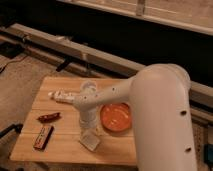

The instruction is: Wipe the white sponge on the table

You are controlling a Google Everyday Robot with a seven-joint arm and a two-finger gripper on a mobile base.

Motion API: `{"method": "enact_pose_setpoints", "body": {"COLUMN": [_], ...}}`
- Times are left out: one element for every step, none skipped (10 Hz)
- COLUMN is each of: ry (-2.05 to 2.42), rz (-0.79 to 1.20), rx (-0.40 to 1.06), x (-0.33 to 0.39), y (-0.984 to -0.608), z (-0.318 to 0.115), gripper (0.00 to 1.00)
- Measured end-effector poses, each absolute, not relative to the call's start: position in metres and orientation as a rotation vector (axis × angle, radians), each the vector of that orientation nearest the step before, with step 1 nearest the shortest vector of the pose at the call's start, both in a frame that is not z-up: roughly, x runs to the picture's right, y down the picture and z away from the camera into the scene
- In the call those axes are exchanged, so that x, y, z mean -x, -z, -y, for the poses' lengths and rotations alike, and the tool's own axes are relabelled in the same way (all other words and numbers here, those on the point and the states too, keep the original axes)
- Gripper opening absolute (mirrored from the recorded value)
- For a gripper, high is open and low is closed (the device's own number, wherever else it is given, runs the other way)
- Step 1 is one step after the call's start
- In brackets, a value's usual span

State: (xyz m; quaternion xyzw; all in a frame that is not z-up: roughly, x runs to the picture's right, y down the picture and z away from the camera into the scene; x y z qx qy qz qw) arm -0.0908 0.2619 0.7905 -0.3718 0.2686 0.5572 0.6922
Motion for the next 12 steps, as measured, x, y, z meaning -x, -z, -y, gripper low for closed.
{"method": "enact_pose_setpoints", "body": {"ry": [-1.238, -1.232, -1.228, -1.223, -1.219, -1.215, -1.213, -1.209, -1.208, -1.209, -1.209, -1.203], "rz": [-0.604, -0.609, -0.612, -0.611, -0.605, -0.6, -0.594, -0.587, -0.568, -0.551, -0.547, -0.54], "rx": [0.835, 0.839, 0.844, 0.847, 0.85, 0.851, 0.852, 0.849, 0.847, 0.844, 0.842, 0.843], "x": [0.091, 0.091, 0.092, 0.094, 0.096, 0.098, 0.102, 0.106, 0.116, 0.129, 0.137, 0.147], "y": [-0.791, -0.792, -0.792, -0.791, -0.79, -0.789, -0.788, -0.787, -0.788, -0.792, -0.795, -0.801], "z": [-0.263, -0.264, -0.264, -0.264, -0.263, -0.261, -0.259, -0.256, -0.249, -0.241, -0.236, -0.231], "gripper": [0.43, 0.32, 0.22, 0.14, 0.11, 0.11, 0.11, 0.11, 0.11, 0.11, 0.11, 0.11]}}
